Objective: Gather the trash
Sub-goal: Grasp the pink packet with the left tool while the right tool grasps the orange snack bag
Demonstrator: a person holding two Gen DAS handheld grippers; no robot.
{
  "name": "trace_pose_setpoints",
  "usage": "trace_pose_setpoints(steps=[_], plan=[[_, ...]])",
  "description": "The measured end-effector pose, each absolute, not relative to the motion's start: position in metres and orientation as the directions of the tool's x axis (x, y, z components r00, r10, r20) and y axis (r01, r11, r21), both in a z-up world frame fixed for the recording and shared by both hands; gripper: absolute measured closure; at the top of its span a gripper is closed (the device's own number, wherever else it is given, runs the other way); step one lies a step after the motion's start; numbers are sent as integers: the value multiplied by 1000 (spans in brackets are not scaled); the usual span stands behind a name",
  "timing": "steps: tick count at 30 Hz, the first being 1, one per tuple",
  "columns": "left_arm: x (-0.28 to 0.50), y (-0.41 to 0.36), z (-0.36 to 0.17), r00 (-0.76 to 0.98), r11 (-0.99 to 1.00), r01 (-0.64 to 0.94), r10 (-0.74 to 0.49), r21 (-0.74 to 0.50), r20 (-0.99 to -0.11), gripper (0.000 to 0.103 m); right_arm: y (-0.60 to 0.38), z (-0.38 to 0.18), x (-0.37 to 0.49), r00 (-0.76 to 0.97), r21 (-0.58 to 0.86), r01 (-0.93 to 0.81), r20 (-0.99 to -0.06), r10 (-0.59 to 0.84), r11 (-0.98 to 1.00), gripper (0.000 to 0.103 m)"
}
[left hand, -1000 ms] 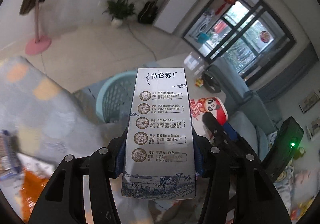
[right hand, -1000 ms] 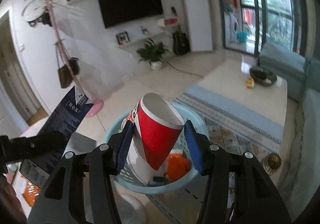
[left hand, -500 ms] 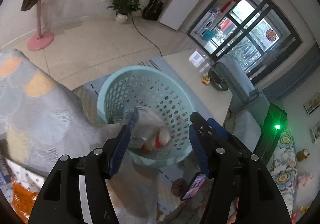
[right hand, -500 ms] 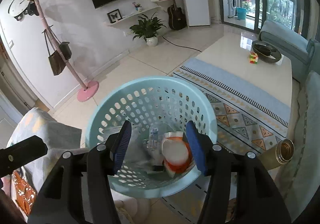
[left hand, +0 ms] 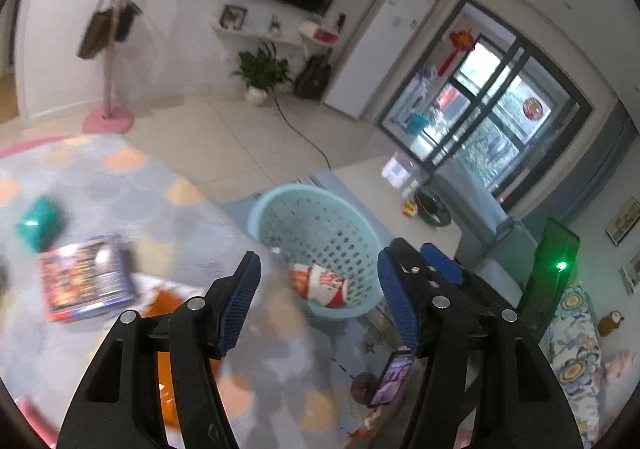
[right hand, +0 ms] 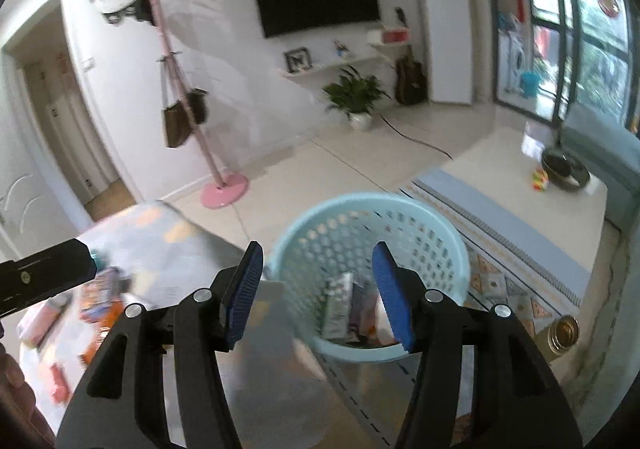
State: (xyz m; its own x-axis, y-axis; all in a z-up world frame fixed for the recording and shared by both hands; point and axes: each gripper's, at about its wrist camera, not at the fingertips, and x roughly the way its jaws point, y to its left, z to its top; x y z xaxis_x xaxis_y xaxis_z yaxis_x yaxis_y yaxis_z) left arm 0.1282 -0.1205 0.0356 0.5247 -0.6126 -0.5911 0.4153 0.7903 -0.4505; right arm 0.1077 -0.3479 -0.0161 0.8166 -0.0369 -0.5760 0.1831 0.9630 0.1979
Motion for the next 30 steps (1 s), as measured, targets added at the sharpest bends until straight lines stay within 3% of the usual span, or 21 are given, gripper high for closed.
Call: trace_pose_setpoints(steps=[8,10,12,17,23,30], plan=[[78,-30,54,650,870,297,-487,-394,-584,43,-279,15,85,844,200,12,-528,97,980,42],[68,-12,51,664,889,260,-448,-376,-599,36,-261,16,84,836,198,-23,-534,127,980,40],[59,13,44,674,908,208,-402,-364,-620,29,-244,12,85,817,201,-57,-554,161,978,34],[39,58,12,659,947,126,-303,-297,-688,29,-209,-6,90,743,237,-111,-625,239,965,18],[32,66,-22,624,984,114,-181,-140,-760,29,-172,-40,100,643,279,-112,-711,283,954,18],[34,60,-44,599,989,126,-138,-77,-789,29,-151,-62,120,582,266,-21,-781,228,964,18]])
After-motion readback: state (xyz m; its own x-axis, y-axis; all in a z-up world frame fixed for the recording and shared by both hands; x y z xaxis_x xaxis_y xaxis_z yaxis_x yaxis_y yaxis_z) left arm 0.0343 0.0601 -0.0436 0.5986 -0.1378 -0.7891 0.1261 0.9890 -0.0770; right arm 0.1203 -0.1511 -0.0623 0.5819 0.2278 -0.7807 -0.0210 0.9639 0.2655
